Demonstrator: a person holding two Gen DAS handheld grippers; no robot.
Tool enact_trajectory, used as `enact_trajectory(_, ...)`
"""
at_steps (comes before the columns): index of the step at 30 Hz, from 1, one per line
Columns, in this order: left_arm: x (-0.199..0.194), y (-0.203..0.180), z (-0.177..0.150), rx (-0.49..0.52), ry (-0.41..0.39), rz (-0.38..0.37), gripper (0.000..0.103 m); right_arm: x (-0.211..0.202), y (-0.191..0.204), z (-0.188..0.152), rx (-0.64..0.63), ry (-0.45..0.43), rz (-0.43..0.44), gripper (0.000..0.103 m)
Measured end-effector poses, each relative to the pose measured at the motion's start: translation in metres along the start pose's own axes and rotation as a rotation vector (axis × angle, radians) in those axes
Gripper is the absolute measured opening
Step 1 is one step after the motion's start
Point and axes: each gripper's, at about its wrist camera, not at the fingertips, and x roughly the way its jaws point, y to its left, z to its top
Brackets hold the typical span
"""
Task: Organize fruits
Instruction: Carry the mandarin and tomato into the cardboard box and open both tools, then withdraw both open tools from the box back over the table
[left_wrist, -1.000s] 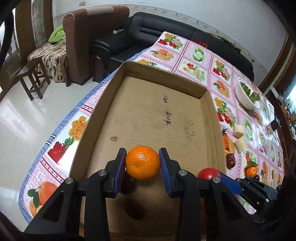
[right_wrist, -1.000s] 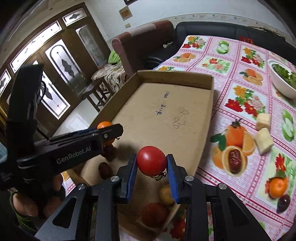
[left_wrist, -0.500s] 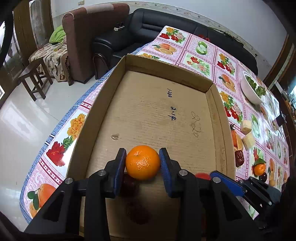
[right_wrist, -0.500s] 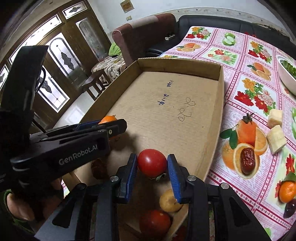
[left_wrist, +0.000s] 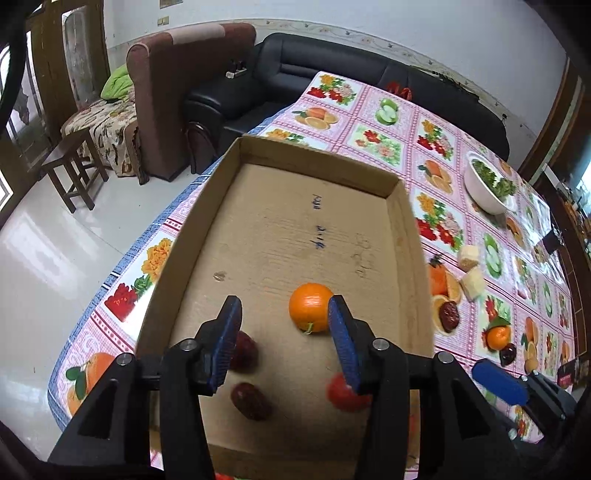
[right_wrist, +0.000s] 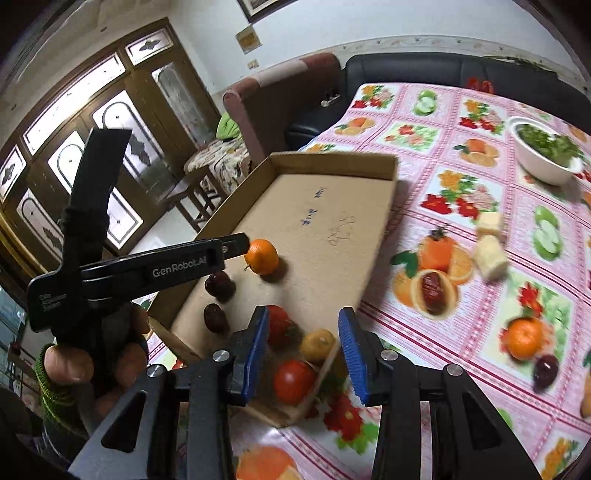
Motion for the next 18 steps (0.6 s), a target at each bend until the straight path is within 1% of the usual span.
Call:
enact_trajectory(1,-0.003,-0.005,-0.002,0.006,-0.004,0.000,0.052,-0.005,-0.003,-0.002,0.009,-0.007,-0.005,0.041)
enact_trajectory(2,-0.006,-0.008,-0.003,0.010,-0.007,-0.001,0.053,-0.012,-0.009,-0.003,0.022,-0.017,-0.012,0.042)
enact_trajectory(5,-0.013,-0.023,-0.008,0.032,-0.014,-0.003,0.053,-0.031,-0.026,-0.009,0.059,-0.044,-0.036,0.047)
enact_trajectory(8,-0.019,-0.040,-0.014,0.069,-0.023,-0.001,0.053,-0.048,-0.046,-0.016,0.098,-0.067,-0.071,0.049)
enact_trajectory(12,-0.026,-0.061,-0.021,0.115,-0.032,-0.009,0.053,-0.069,-0.076,-0.029,0.165,-0.089,-0.117,0.049)
enact_trajectory(18,-0.031,-0.086,-0.030,0.160,-0.020,-0.033,0.053,-0.101,-0.117,-0.045,0.248,-0.130,-0.186,0.050)
